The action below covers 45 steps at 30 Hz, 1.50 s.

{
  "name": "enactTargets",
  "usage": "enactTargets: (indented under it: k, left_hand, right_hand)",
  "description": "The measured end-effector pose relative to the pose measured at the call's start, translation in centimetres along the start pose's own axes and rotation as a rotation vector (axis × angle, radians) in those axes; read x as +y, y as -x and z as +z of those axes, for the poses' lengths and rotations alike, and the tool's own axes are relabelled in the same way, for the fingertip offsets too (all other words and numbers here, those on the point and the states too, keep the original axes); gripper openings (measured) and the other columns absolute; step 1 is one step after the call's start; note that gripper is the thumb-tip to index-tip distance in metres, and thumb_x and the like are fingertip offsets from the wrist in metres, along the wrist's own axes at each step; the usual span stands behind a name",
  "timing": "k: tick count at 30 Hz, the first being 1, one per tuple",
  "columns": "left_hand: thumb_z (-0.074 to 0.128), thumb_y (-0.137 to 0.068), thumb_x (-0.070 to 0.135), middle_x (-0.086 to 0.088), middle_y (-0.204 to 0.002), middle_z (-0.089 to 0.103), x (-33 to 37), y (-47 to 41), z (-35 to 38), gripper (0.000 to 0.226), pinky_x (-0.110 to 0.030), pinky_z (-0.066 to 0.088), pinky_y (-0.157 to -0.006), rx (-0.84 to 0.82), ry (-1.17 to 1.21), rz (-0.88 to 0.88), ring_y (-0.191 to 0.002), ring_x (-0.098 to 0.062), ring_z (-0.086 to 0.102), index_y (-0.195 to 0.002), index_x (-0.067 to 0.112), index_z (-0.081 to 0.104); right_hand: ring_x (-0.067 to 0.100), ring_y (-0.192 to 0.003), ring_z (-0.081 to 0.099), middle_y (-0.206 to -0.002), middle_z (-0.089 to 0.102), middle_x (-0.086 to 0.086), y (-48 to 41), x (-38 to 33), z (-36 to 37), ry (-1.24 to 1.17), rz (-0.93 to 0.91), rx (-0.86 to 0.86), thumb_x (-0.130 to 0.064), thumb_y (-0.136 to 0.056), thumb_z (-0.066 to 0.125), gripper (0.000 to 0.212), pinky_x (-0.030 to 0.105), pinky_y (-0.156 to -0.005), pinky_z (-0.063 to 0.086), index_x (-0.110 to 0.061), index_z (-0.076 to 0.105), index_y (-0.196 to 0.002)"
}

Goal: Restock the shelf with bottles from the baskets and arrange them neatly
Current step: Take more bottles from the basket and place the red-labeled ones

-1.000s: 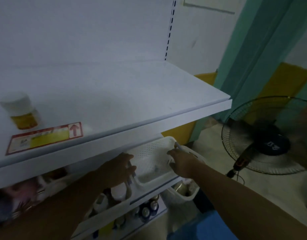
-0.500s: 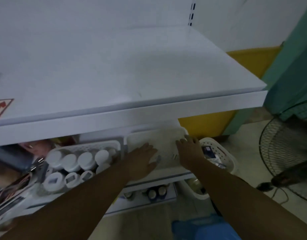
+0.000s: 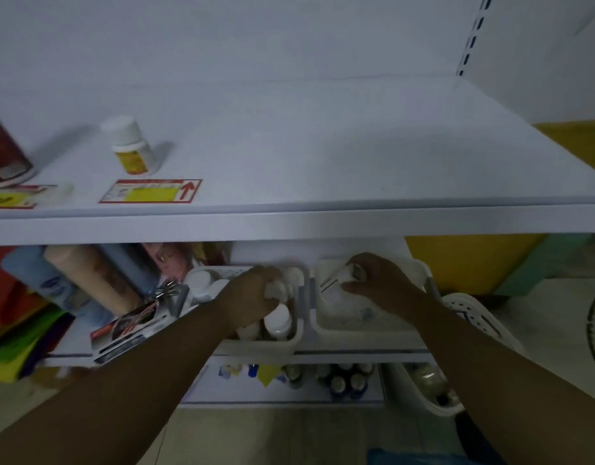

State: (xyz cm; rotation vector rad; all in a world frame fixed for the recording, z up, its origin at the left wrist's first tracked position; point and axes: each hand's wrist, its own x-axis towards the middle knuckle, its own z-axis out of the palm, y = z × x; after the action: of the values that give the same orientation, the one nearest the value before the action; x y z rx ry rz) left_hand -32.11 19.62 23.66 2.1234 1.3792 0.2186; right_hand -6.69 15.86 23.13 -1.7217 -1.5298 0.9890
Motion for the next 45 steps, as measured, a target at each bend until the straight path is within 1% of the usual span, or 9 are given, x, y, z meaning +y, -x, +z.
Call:
enactTargets:
  k: [6,15,20,23,30,34,38,42,45]
  left_hand:
    - [0.073,-0.076,0.025,-0.009,-0.145,0.043,-2.8,0.9,2.9,0.078,-0.033,0.036,-0.108,-0.213,-0.104,-0.009,-0.130,-0.022,0.044,-0.143,0.016,0.034]
    - [0.067,-0.072,0.048,-0.002,-0.121,0.061,-3.7,-0.1,6.5,0.057,-0.039,0.043,-0.095,0.046,-0.173,-0.065,-0.115,-0.025,0.054,-0.120,0.024,0.048]
    - [0.080,-0.070,0.021,-0.001,-0.100,0.064,-2.5,1.1,3.7,0.042,-0.026,0.045,-0.079,0.142,0.417,-0.129,-0.099,-0.020,0.061,-0.103,0.015,0.055]
    - [0.083,-0.067,0.018,0.001,-0.089,0.068,-1.5,4.0,0.5,0.035,-0.023,0.050,-0.071,0.207,0.594,-0.169,-0.084,-0.016,0.064,-0.094,0.014,0.060]
    - [0.074,-0.061,0.046,-0.010,-0.098,0.075,2.1,13.1,-4.5,0.051,-0.036,0.057,-0.073,0.369,1.287,-0.252,-0.093,-0.029,0.070,-0.103,0.017,0.071]
    - [0.071,-0.060,0.053,-0.010,-0.097,0.075,4.0,17.4,-7.2,0.044,-0.039,0.058,-0.074,0.480,1.375,-0.223,-0.088,-0.026,0.072,-0.093,0.025,0.075]
    - [0.073,-0.060,0.050,-0.019,-0.099,0.073,4.1,20.0,-9.3,0.058,-0.040,0.057,-0.068,0.536,1.589,-0.182,-0.082,-0.031,0.072,-0.106,0.014,0.071]
    - [0.071,-0.061,0.051,-0.019,-0.099,0.072,3.9,22.0,-11.5,0.068,-0.040,0.056,-0.067,0.466,1.695,-0.103,-0.081,-0.031,0.071,-0.117,0.012,0.065]
    - [0.066,-0.065,0.049,-0.018,-0.107,0.069,3.0,23.2,-13.3,0.069,-0.037,0.057,-0.066,0.532,1.549,-0.054,-0.083,-0.028,0.070,-0.124,0.015,0.058]
  right_hand:
    - [0.018,-0.087,0.064,-0.097,0.065,0.003,1.1,-2.2,3.1,-0.572,0.157,0.041,-0.003,-0.073,0.076,0.032,0.031,-0.074,0.054,-0.024,0.062,-0.092]
    - [0.024,-0.091,0.063,-0.096,0.066,0.007,3.3,-1.8,4.9,-0.721,0.278,0.162,-0.004,-0.078,0.070,0.021,0.038,-0.081,0.051,-0.018,0.060,-0.091]
    - [0.016,-0.084,0.069,-0.089,0.072,0.002,4.4,-2.9,4.2,-0.920,0.230,0.104,-0.007,-0.082,0.063,0.019,0.026,-0.066,0.054,-0.019,0.067,-0.097]
    - [0.026,-0.096,0.065,-0.103,0.070,0.011,5.2,-4.4,4.6,-1.108,0.256,0.054,-0.015,-0.082,0.060,0.027,0.040,-0.081,0.053,-0.013,0.065,-0.108]
    - [0.024,-0.070,0.069,-0.088,0.072,0.014,7.2,-11.7,7.8,-1.359,0.313,-0.347,-0.032,-0.078,0.059,0.032,0.037,-0.065,0.057,-0.009,0.071,-0.097]
    - [0.020,-0.066,0.071,-0.081,0.074,0.009,8.9,-16.8,8.7,-1.178,0.179,-0.518,-0.040,-0.063,0.067,0.029,0.035,-0.059,0.058,-0.021,0.077,-0.082]
    - [0.024,-0.076,0.068,-0.094,0.071,0.013,10.4,-20.2,9.3,-1.080,0.075,-0.511,-0.038,-0.056,0.072,0.051,0.036,-0.064,0.057,-0.019,0.066,-0.103]
    - [0.036,-0.090,0.059,-0.101,0.063,0.021,11.5,-22.8,9.9,-1.018,0.008,-0.495,-0.039,-0.058,0.072,0.060,0.054,-0.086,0.050,-0.009,0.061,-0.109]
    - [0.030,-0.077,0.064,-0.089,0.068,0.018,12.0,-25.0,11.1,-1.067,-0.066,-0.508,-0.038,-0.067,0.066,0.049,0.042,-0.071,0.056,-0.005,0.066,-0.103]
